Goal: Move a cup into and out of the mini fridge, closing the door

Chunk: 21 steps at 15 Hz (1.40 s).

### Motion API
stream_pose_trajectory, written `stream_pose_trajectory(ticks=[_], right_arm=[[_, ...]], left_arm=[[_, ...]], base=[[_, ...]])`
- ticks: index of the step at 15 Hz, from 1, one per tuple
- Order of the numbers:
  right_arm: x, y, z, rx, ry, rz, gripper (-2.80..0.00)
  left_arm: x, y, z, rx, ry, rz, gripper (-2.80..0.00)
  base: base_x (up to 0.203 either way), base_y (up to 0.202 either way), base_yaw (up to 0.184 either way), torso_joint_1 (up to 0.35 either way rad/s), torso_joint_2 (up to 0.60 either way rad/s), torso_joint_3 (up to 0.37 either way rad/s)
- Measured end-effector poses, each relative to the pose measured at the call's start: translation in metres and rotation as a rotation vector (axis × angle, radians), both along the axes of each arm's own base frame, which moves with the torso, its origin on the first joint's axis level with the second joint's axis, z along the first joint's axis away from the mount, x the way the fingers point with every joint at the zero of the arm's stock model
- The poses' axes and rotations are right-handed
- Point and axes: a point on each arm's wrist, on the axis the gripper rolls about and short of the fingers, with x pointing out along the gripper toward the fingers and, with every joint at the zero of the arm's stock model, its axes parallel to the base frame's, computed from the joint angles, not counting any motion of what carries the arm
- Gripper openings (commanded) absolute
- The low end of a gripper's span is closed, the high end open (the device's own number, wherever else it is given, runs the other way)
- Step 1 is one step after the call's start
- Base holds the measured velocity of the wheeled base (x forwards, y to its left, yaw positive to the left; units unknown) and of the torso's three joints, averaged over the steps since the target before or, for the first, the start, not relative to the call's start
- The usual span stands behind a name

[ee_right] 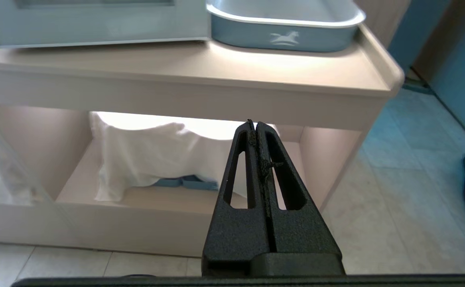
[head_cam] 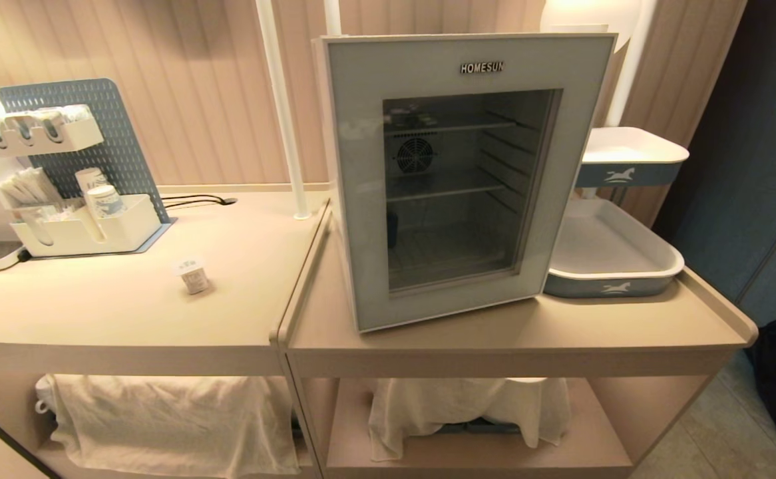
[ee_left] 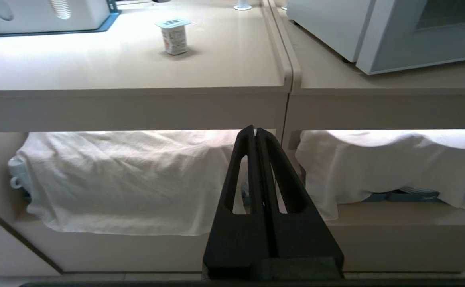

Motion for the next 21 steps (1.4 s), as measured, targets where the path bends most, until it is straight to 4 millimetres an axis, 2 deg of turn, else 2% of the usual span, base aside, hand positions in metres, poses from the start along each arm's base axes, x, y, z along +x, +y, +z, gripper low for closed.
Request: stream_pose_trajectory(ticks=[14, 21], right_arm=[[0.0002, -0.0001, -0.0007, 0.013, 0.001, -0.003, -2.8], [0.0004, -0.0001, -0.0008, 0.032, -0.001, -0.006, -2.8]], left_arm=[[0.0, 0.0, 0.0004, -0.004, -0.004, -0.001, -2.8], [0.0001, -0.0001, 0.0004, -0.018, -0.007, -0.001, -2.8]], base=[[0.0, -0.188, -0.002, 0.002, 0.0, 0.003], [0.0, -0.016, 0.0, 0.0, 0.0, 0.0]])
